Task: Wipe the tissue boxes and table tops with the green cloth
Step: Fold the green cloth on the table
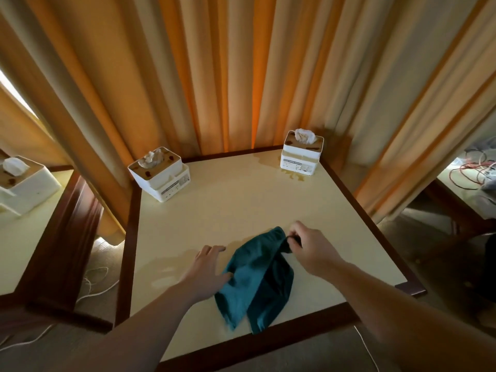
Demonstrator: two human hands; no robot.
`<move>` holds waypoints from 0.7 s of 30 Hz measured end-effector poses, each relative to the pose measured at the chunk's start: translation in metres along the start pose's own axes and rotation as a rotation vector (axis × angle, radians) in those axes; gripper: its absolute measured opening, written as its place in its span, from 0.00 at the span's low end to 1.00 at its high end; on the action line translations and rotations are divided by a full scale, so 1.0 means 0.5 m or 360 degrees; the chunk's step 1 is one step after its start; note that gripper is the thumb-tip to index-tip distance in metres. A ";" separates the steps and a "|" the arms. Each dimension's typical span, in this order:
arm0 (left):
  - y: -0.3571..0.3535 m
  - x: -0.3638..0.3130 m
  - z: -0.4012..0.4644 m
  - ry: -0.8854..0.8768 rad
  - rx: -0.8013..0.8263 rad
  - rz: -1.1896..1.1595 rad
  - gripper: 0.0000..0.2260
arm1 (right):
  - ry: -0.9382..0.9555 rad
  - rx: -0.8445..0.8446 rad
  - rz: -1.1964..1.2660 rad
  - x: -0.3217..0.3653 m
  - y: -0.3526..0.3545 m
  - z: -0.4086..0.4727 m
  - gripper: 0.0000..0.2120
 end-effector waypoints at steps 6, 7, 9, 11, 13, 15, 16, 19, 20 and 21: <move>0.119 -0.046 0.023 -0.0128 -0.0401 0.0008 0.20 | 0.0276 -0.0331 0.0129 0.159 0.169 0.094 0.02; 0.145 -0.070 0.022 -0.0177 -0.0492 -0.0041 0.17 | 0.0307 -0.0364 0.0154 0.182 0.192 0.101 0.02; 0.202 -0.132 0.016 -0.0282 -0.0649 -0.0146 0.12 | 0.0375 -0.0384 0.0179 0.221 0.227 0.111 0.01; 0.261 -0.197 0.006 -0.0381 -0.0785 -0.0216 0.08 | 0.0445 -0.0364 0.0172 0.254 0.251 0.119 0.01; 0.314 -0.253 -0.005 -0.0478 -0.0905 -0.0281 0.08 | 0.0493 -0.0336 0.0148 0.280 0.269 0.130 0.01; 0.357 -0.301 -0.014 -0.0567 -0.1005 -0.0311 0.10 | 0.0537 -0.0333 0.0142 0.300 0.288 0.141 0.02; 0.375 -0.321 -0.017 -0.0609 -0.1045 -0.0314 0.11 | 0.0562 -0.0326 0.0159 0.309 0.298 0.146 0.02; 0.409 -0.363 -0.014 -0.0665 -0.1113 -0.0304 0.14 | 0.0642 -0.0229 0.0237 0.331 0.327 0.153 0.01; 0.415 -0.371 -0.011 -0.0665 -0.1142 -0.0282 0.14 | 0.0659 -0.0185 0.0259 0.334 0.335 0.155 0.02; 0.419 -0.377 -0.007 -0.0667 -0.1178 -0.0255 0.15 | 0.0670 -0.0144 0.0287 0.336 0.341 0.157 0.03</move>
Point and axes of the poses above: each hand's wrist, its own z-axis towards the middle knuckle, its own y-axis out of the back of the hand, x = y × z, the point moved 4 cm from there along z, towards the middle knuckle, and after that the axes turned 3 degrees about z, right-handed, at the moved point
